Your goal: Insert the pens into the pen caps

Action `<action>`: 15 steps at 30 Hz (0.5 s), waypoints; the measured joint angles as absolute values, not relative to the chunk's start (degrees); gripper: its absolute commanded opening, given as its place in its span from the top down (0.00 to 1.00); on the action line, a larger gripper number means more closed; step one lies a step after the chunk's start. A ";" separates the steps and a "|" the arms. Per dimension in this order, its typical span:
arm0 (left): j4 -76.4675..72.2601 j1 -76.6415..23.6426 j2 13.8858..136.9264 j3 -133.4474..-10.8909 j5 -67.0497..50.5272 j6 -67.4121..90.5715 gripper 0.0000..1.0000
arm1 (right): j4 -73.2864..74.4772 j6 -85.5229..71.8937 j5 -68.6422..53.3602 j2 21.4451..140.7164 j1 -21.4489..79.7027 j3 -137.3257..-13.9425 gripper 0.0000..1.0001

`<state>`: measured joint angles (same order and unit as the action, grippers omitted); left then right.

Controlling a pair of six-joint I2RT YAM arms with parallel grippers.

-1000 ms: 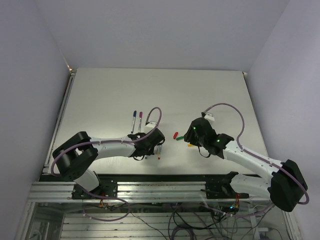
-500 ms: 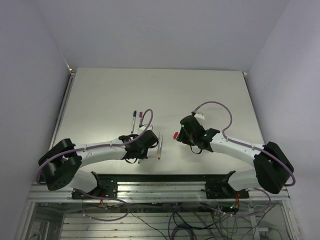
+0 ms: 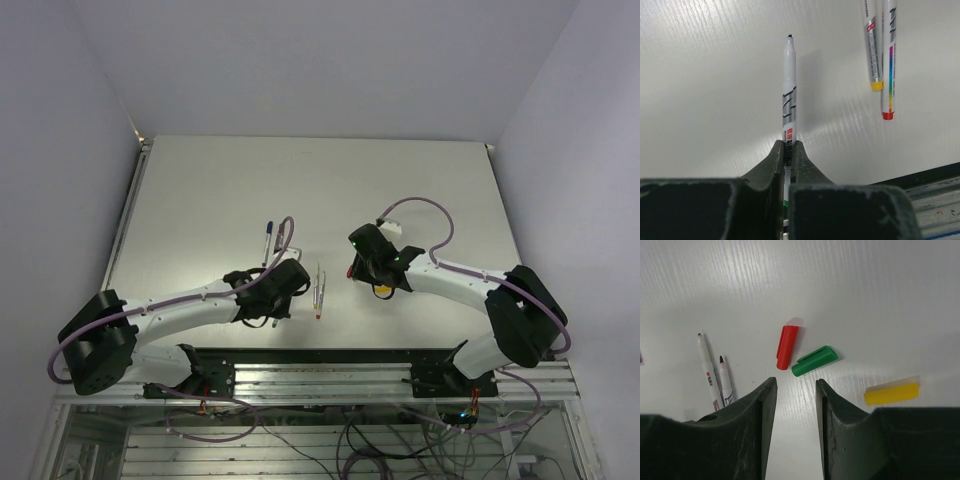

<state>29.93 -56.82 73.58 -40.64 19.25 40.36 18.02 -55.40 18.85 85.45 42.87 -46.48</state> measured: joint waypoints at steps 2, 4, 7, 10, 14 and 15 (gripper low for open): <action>29.95 -56.82 72.88 -40.64 19.25 40.29 0.93 | 18.44 -55.90 18.90 85.45 42.87 -46.48 0.66; 29.93 -56.82 72.69 -40.64 19.22 40.23 0.93 | 18.55 -56.42 19.05 85.45 42.87 -46.46 0.67; 29.87 -56.82 72.69 -40.64 19.03 39.83 0.93 | 18.74 -57.06 19.44 85.45 42.87 -46.37 0.67; 29.82 -56.82 72.69 -40.64 18.70 39.44 0.93 | 18.85 -57.67 19.99 85.67 42.85 -46.37 0.67; 29.65 -56.82 72.51 -40.64 18.02 39.16 0.93 | 19.27 -58.17 20.18 87.20 42.83 -46.37 0.67; 29.54 -56.82 72.49 -40.64 17.82 39.03 0.93 | 19.49 -58.26 20.16 87.66 42.83 -46.37 0.67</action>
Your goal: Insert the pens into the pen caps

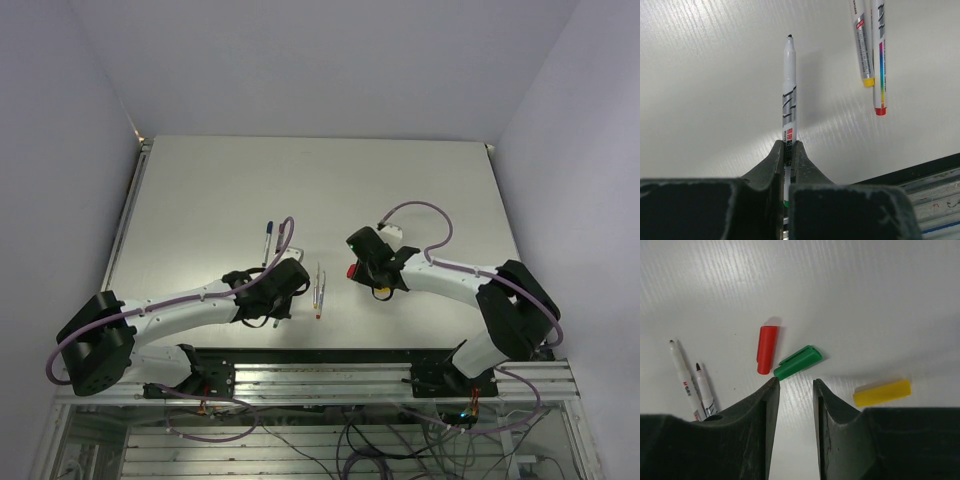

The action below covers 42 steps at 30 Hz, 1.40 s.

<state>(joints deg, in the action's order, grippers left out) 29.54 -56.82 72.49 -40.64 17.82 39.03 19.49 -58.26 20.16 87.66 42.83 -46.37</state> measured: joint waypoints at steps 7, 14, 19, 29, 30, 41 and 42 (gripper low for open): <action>28.80 -56.82 72.38 -40.64 17.43 38.04 0.93 | 20.45 -58.96 20.36 89.97 42.83 -46.39 0.66; 28.32 -56.82 72.20 -40.64 16.97 37.39 0.93 | 21.02 -59.44 21.47 90.87 42.81 -48.03 0.66; 27.86 -56.82 72.23 -40.60 16.25 36.82 0.93 | 20.97 -60.18 22.37 90.45 42.81 -48.58 0.65; 26.63 -56.82 72.88 -39.99 14.85 36.67 0.93 | 20.75 -61.49 23.66 88.84 42.41 -48.64 0.60; 26.63 -56.82 72.88 -39.97 14.79 36.67 0.93 | 20.78 -61.49 23.64 88.95 42.35 -48.73 0.60; 26.57 -56.82 72.86 -39.88 14.76 36.67 0.93 | 20.80 -61.47 23.53 90.72 42.26 -49.17 0.60; 26.57 -56.82 72.84 -39.88 14.76 36.69 0.93 | 20.82 -61.47 23.55 90.89 42.26 -49.23 0.60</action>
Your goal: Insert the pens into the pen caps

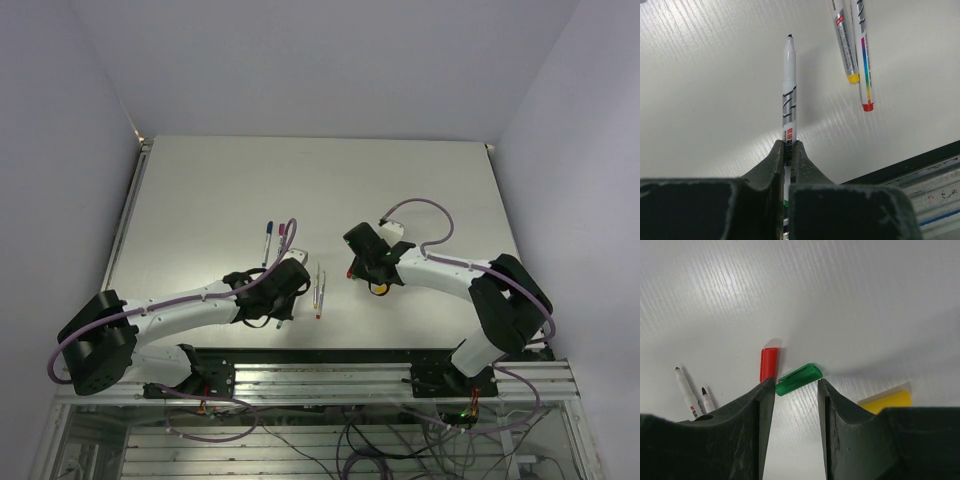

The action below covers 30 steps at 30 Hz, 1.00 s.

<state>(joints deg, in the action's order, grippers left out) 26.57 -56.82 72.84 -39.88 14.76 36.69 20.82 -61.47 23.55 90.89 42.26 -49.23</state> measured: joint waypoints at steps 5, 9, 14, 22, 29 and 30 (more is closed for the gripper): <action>26.50 -56.82 72.29 -39.53 14.76 36.67 0.93 | 20.93 -61.43 23.51 91.83 42.26 -49.95 0.60; 26.48 -56.82 72.01 -39.42 14.76 36.67 0.93 | 21.34 -61.06 23.51 93.32 42.22 -51.00 0.60; 26.46 -56.82 71.75 -39.42 14.79 36.47 0.93 | 21.85 -60.80 23.53 94.74 42.22 -51.92 0.60; 26.44 -56.82 71.75 -39.42 14.79 36.18 0.93 | 22.63 -60.84 23.51 94.78 42.22 -51.83 0.62; 26.37 -56.82 71.66 -39.09 14.85 36.21 0.93 | 22.26 -60.84 23.64 95.13 42.19 -51.29 0.67; 26.37 -56.82 71.66 -39.03 14.87 36.21 0.93 | 22.09 -60.82 23.70 95.26 42.17 -51.31 0.67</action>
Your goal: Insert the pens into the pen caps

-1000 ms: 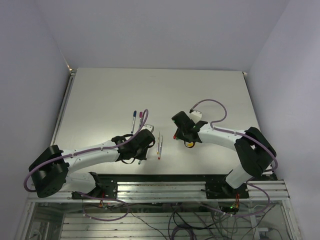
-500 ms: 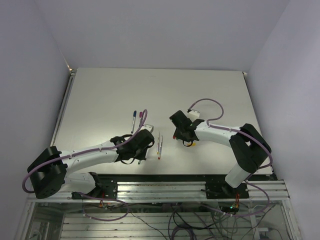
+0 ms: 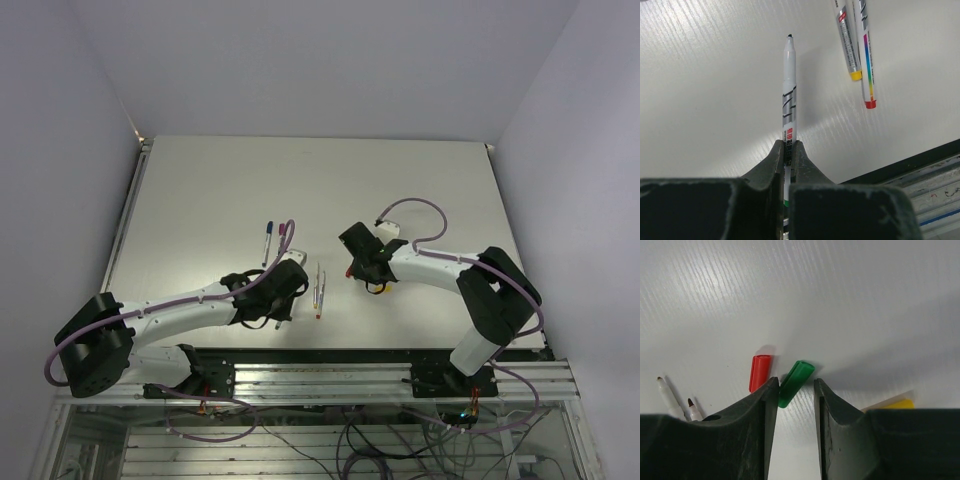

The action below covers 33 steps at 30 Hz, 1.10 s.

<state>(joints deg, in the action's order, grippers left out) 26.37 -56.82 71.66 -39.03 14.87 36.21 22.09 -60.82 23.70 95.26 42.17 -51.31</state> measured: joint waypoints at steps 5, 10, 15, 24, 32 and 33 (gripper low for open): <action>26.37 -56.82 71.50 -38.94 15.00 36.18 0.93 | 20.53 -60.80 24.23 95.94 42.17 -51.40 0.67; 26.37 -56.82 71.48 -38.92 15.05 36.18 0.93 | 19.51 -60.84 24.91 96.31 42.17 -51.37 0.68; 26.37 -56.82 71.48 -38.92 15.05 36.18 0.93 | 18.85 -60.69 25.32 96.66 42.11 -51.37 0.85; 26.35 -56.82 71.02 -38.89 15.09 36.23 0.93 | 17.45 -60.69 25.93 97.21 41.95 -51.11 1.00; 26.33 -56.82 70.28 -38.89 15.44 35.94 0.93 | 16.97 -58.00 26.65 94.76 41.89 -49.19 1.00; 26.30 -56.82 70.02 -38.92 15.70 35.75 0.93 | 17.78 -57.25 27.09 94.19 41.85 -49.04 1.00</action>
<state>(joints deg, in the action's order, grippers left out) 26.30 -56.82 70.02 -38.92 15.70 35.75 17.78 -57.25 27.09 94.19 41.85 -49.04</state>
